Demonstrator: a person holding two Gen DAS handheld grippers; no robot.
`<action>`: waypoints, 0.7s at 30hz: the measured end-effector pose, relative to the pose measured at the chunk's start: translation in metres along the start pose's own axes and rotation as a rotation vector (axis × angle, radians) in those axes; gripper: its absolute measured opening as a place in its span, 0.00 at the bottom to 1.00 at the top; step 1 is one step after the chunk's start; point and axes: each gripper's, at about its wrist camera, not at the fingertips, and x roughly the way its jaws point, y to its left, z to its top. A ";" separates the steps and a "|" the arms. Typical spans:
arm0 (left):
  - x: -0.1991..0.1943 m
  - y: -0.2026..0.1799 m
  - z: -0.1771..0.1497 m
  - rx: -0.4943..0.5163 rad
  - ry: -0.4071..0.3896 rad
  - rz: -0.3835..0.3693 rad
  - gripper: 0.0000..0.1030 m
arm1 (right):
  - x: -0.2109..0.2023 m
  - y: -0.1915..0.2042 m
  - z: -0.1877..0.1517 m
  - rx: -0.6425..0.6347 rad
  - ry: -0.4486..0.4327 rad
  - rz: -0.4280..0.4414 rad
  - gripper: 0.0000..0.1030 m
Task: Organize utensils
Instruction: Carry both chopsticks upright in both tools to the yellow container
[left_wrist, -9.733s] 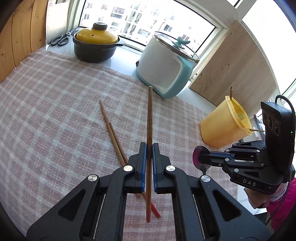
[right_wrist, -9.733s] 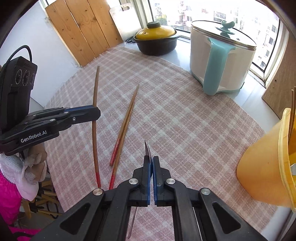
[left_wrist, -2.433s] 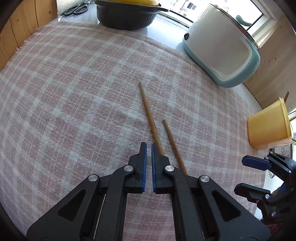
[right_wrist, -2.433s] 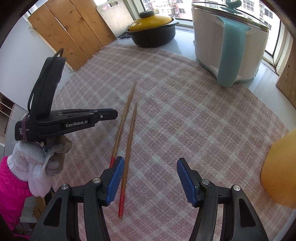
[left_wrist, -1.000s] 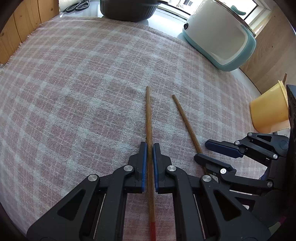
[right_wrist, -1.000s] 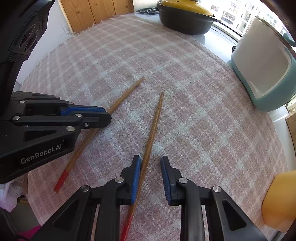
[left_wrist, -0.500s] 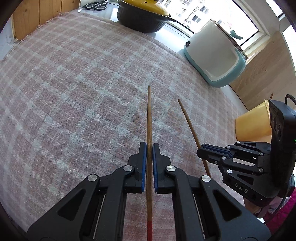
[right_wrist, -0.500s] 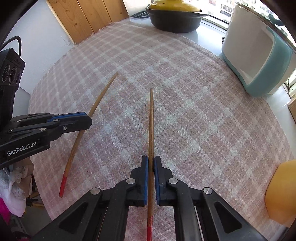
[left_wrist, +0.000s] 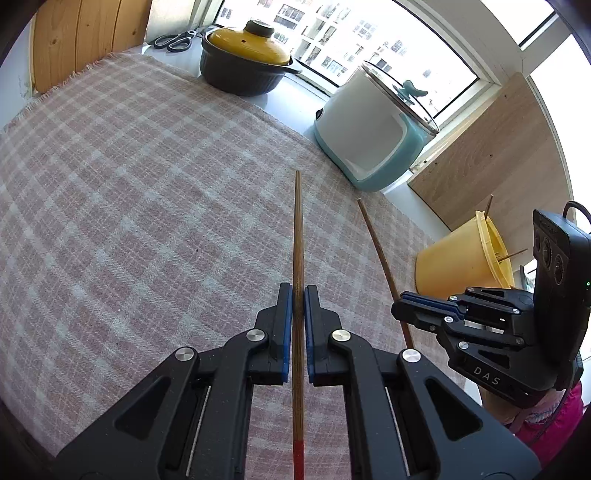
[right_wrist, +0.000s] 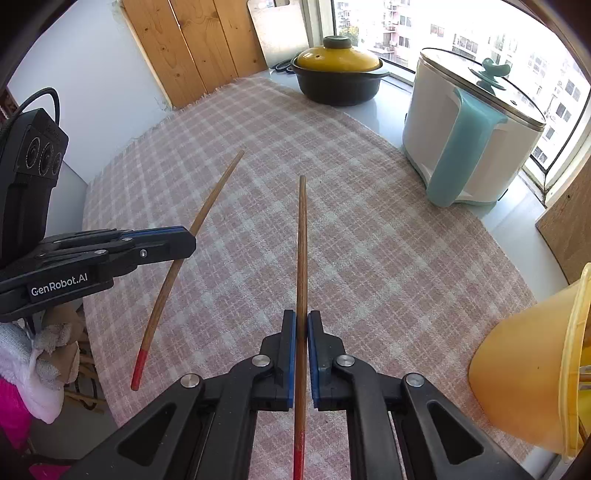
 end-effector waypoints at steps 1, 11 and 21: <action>-0.001 -0.007 0.001 0.001 -0.008 -0.004 0.04 | -0.006 -0.002 -0.001 -0.005 -0.006 0.000 0.03; -0.002 -0.070 0.021 0.024 -0.065 -0.065 0.04 | -0.070 -0.038 -0.006 -0.029 -0.098 0.001 0.03; 0.007 -0.133 0.053 0.085 -0.093 -0.125 0.04 | -0.111 -0.086 0.002 -0.014 -0.143 -0.039 0.03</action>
